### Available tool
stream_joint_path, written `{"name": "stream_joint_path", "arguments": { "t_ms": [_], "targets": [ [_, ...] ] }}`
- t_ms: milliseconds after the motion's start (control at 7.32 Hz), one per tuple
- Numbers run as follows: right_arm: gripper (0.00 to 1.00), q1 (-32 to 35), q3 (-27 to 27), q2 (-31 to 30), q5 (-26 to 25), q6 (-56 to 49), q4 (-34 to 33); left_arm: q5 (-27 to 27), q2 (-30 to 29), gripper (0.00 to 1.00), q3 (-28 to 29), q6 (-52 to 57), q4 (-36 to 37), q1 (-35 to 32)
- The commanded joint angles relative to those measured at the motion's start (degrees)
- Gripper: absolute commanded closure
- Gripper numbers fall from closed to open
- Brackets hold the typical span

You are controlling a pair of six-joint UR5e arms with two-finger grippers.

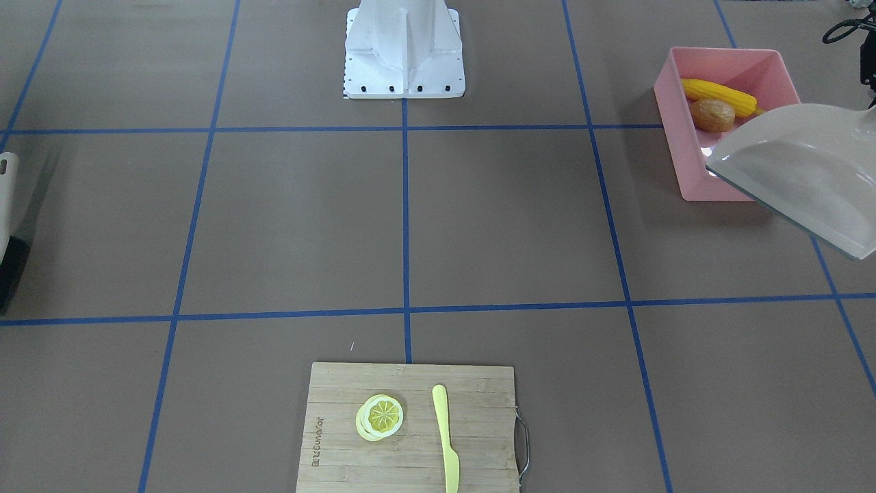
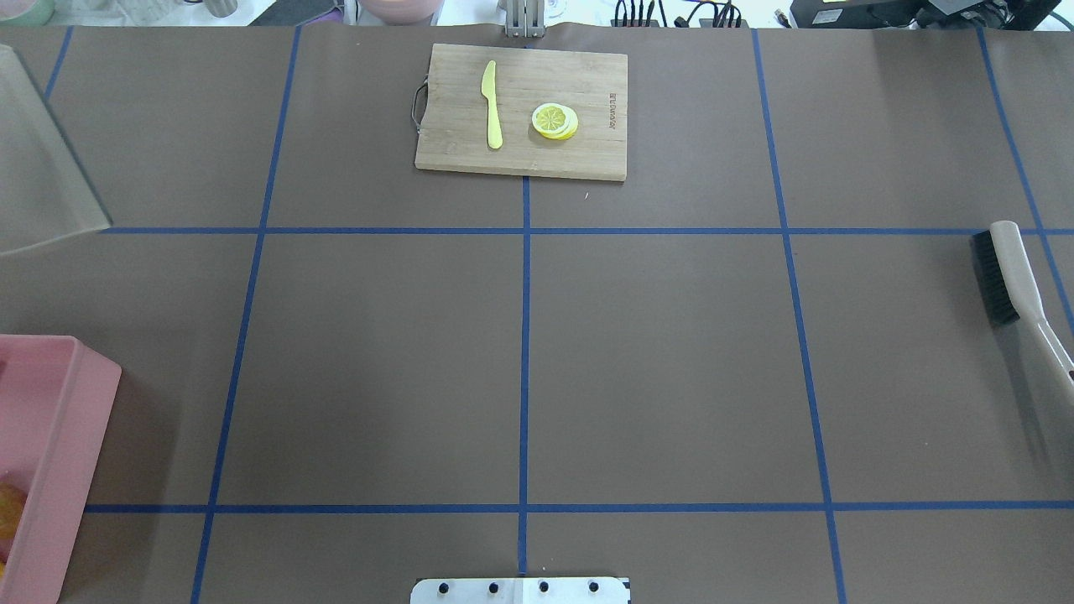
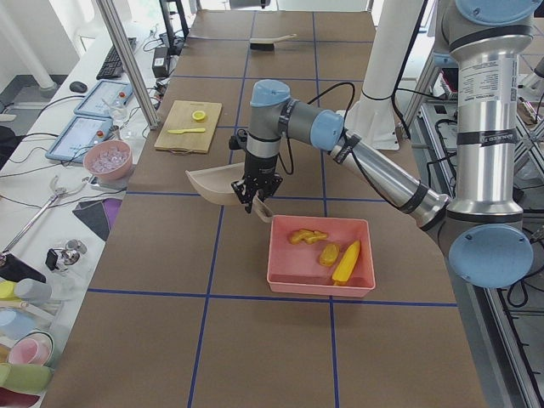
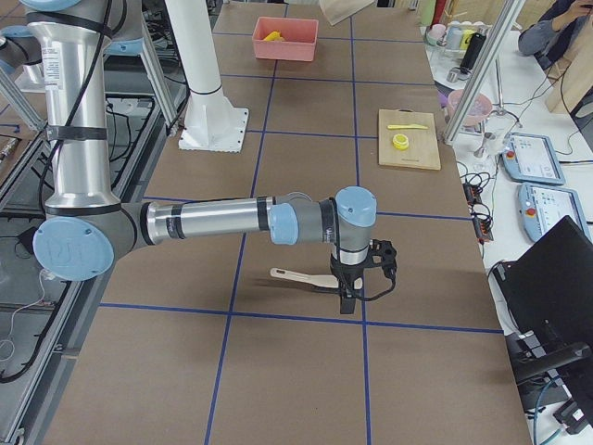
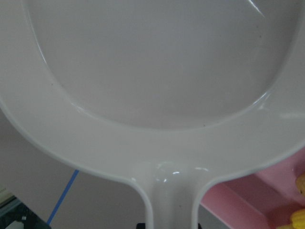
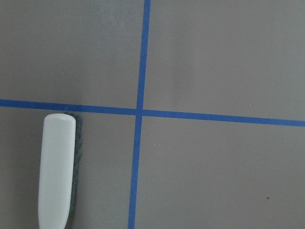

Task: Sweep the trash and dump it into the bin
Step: 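Bring the empty dustpan back down onto the table with the left gripper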

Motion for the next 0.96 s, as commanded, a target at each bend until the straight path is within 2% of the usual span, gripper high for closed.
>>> {"name": "stream_joint_path", "arguments": {
  "t_ms": [0,273,410,683,820],
  "targets": [
    [0.0,0.1,0.2,-0.7,0.3,0.6,-0.2,-1.1,-7.2,1.0,2.1,0.2,0.0,8.9],
    [0.0,0.8,0.8,-4.1,4.2,0.0,0.0,-0.6,-12.0,1.0,4.5,-0.6,-0.2,18.7],
    [0.0,0.8,0.7,-4.2,4.0,0.0,0.0,-0.6,-13.1,1.0,5.2,-0.8,-0.7,22.4],
    [0.0,0.8,1.1,-4.3,3.6,0.1,0.0,-0.8,-13.3,1.0,9.5,-6.9,-10.5,29.6],
    [0.0,0.8,1.0,-4.3,3.6,0.3,0.0,-1.1,-13.2,1.0,9.7,-9.7,-10.9,32.2]
  ]
}}
